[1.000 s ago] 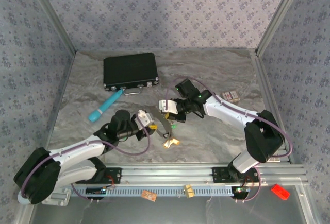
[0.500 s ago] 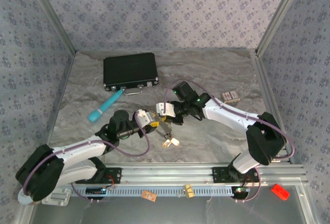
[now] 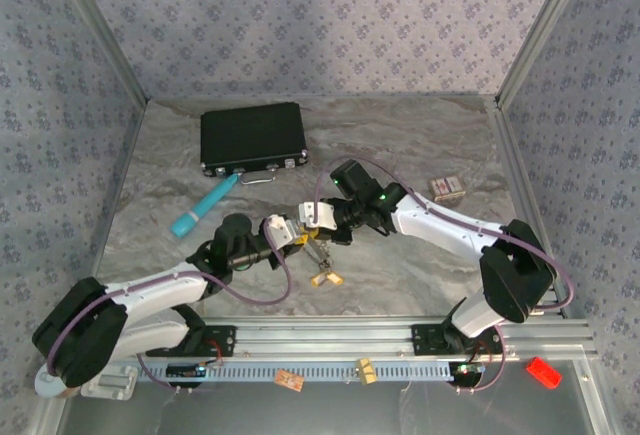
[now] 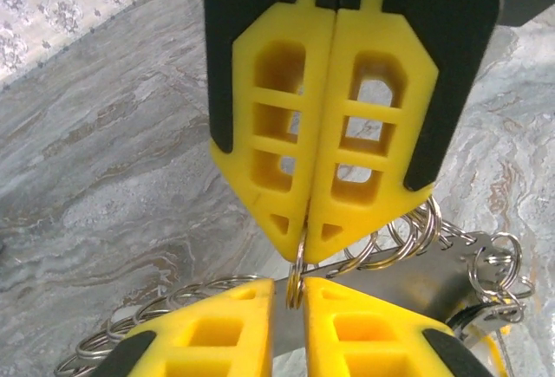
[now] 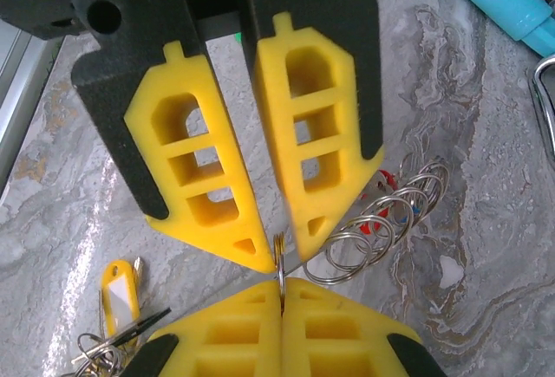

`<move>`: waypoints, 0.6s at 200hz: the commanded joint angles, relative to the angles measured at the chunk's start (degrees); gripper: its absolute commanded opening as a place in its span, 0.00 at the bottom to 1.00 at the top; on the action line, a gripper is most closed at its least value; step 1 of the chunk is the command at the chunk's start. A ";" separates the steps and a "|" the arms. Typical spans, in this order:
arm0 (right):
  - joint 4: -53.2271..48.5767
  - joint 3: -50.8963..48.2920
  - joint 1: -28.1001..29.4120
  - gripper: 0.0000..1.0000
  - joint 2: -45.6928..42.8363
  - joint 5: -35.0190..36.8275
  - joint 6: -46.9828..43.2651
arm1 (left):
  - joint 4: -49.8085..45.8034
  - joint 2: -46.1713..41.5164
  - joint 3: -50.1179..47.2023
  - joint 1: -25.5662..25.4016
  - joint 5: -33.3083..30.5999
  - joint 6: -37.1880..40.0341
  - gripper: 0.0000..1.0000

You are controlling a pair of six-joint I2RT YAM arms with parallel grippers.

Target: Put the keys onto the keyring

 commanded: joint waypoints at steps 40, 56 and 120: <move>2.91 1.46 0.29 0.00 -0.99 -2.95 4.30 | 6.66 -0.10 -0.45 -0.26 1.90 -2.45 0.12; 3.08 1.20 0.16 0.00 -0.98 -3.46 4.60 | 8.05 -0.24 -0.81 -0.29 2.38 -3.16 0.04; 5.76 -5.04 -8.06 0.31 -4.99 -15.36 7.44 | 9.17 -2.20 -2.22 -0.17 3.50 -3.12 0.00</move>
